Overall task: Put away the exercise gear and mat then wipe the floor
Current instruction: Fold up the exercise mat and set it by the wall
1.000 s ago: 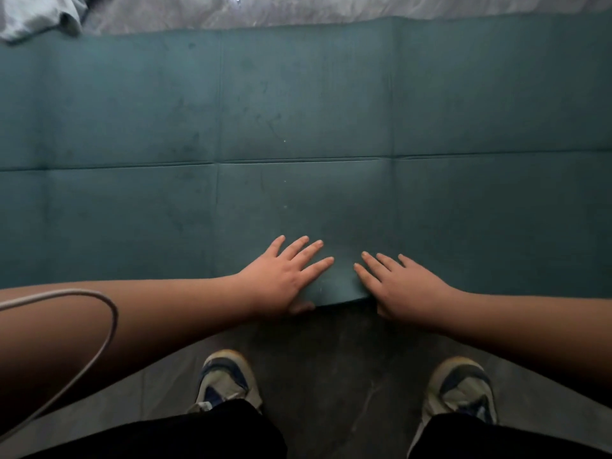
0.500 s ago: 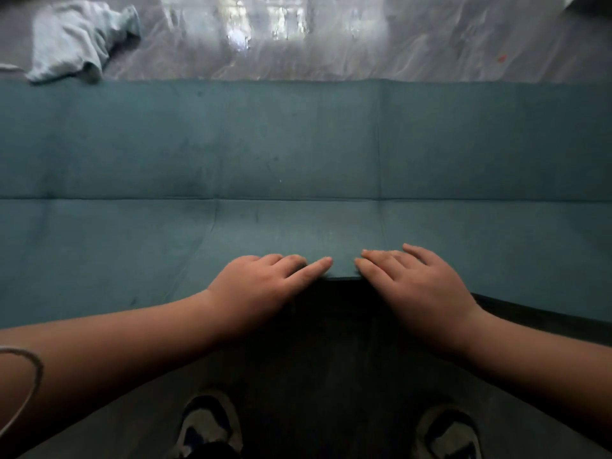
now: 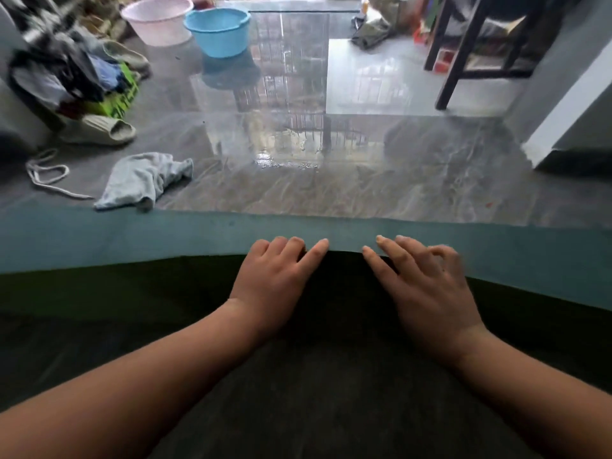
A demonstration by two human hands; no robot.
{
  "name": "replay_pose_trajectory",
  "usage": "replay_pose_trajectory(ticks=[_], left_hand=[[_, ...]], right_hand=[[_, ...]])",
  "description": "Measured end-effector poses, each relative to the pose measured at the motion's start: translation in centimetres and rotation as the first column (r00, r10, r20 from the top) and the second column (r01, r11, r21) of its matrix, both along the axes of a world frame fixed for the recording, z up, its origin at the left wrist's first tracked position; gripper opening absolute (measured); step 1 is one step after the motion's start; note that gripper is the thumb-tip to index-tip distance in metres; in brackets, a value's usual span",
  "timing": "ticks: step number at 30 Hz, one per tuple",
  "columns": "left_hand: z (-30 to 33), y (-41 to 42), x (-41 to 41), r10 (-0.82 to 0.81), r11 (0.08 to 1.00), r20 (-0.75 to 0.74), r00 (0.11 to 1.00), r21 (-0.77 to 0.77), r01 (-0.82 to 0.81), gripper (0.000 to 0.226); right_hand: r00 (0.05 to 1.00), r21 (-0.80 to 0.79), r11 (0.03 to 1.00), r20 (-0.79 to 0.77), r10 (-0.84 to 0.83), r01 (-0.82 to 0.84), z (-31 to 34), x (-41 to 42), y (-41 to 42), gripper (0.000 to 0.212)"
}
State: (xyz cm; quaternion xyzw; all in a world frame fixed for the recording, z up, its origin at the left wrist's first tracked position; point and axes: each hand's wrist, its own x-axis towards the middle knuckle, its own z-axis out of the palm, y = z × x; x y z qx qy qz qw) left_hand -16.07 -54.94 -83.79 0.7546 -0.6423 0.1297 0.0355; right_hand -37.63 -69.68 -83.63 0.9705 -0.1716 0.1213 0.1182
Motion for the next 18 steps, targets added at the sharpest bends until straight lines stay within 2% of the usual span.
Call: replay_pose_trajectory(ticks=[3, 6, 10, 14, 18], left_hand=[[-0.6, -2.7, 1.7, 0.065, 0.997, 0.030, 0.997, 0.028, -0.066, 0.063], [-1.0, -4.9, 3.3, 0.126, 0.985, 0.028, 0.992, 0.113, -0.128, 0.070], [-3.3, -6.7, 3.9, 0.215, 0.966, -0.030, 0.976, 0.156, -0.207, 0.069], [-8.0, -5.8, 3.1, 0.189, 0.969, -0.133, 0.973, 0.187, -0.163, 0.065], [-12.4, -4.0, 2.3, 0.206, 0.944, -0.194, 0.959, 0.296, -0.143, 0.066]], right_hand=[[0.990, -0.023, 0.996, -0.111, -0.085, 0.083, -0.7, 1.9, -1.4, 0.079], [0.970, 0.021, 0.990, -0.208, -0.129, 0.136, -2.7, 3.2, -2.4, 0.089], [0.952, 0.131, 0.965, -0.239, -0.190, 0.226, -6.1, 4.3, -2.8, 0.077], [0.946, 0.205, 0.941, -0.239, -0.218, 0.269, -9.3, 4.9, -2.6, 0.070], [0.933, 0.228, 0.922, -0.253, -0.255, 0.314, -11.9, 5.3, -2.9, 0.065]])
